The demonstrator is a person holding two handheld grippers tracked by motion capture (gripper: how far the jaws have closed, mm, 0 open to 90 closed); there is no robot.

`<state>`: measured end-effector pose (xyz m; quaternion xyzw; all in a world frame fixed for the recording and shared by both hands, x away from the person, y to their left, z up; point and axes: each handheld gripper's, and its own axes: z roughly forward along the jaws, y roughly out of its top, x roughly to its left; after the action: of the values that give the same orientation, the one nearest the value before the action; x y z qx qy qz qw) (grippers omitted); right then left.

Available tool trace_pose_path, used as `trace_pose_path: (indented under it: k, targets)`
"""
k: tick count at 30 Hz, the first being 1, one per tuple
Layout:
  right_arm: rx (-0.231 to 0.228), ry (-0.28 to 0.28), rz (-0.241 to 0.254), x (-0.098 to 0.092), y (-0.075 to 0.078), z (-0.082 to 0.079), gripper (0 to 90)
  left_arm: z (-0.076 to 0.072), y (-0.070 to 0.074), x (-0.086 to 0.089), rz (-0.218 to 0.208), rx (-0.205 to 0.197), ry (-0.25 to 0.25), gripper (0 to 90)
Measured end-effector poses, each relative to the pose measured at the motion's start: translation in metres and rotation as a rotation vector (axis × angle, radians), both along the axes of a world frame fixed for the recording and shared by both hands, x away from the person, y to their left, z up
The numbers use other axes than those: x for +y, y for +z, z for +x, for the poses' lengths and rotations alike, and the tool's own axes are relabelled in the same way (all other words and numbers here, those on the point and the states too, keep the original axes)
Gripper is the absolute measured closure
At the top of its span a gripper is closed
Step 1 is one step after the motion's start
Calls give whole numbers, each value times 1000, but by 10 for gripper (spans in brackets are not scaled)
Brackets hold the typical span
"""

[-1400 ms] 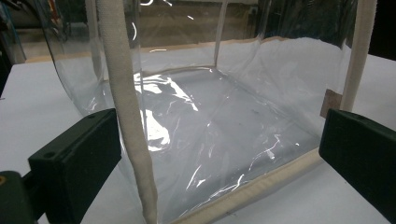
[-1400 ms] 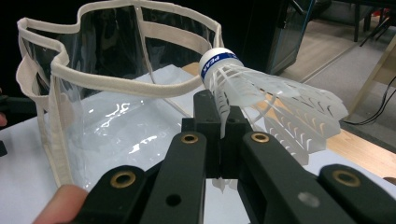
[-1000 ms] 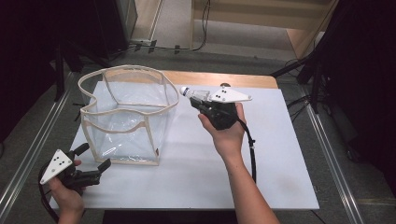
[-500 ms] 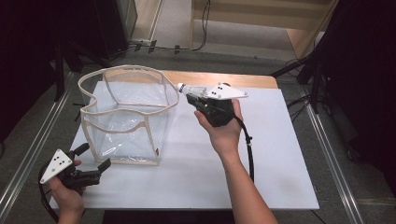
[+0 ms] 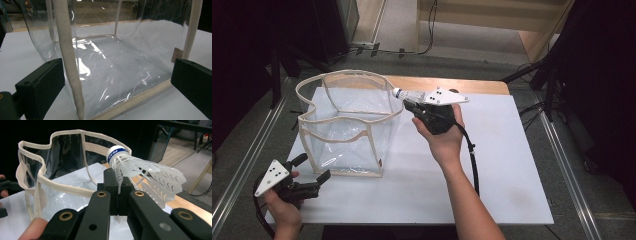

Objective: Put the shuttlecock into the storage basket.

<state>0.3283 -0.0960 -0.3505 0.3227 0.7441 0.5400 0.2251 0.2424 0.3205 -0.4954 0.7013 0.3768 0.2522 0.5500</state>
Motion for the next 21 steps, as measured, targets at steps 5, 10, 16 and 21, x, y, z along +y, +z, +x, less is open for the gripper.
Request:
trace_pose_path:
  k: [5,10,16,21]
  targets:
    - [1,8,7,6,0,3,878,0,0,0,1,1,-2,0]
    - [1,17,8,11,0,5,878,0,0,0,0,0,1,0]
    - [-4,25,2,17,4,7,878,0,0,0,1,2,-1,0]
    - [-15,36,-1,23,7,10,878,0,0,0,3,1,0,0]
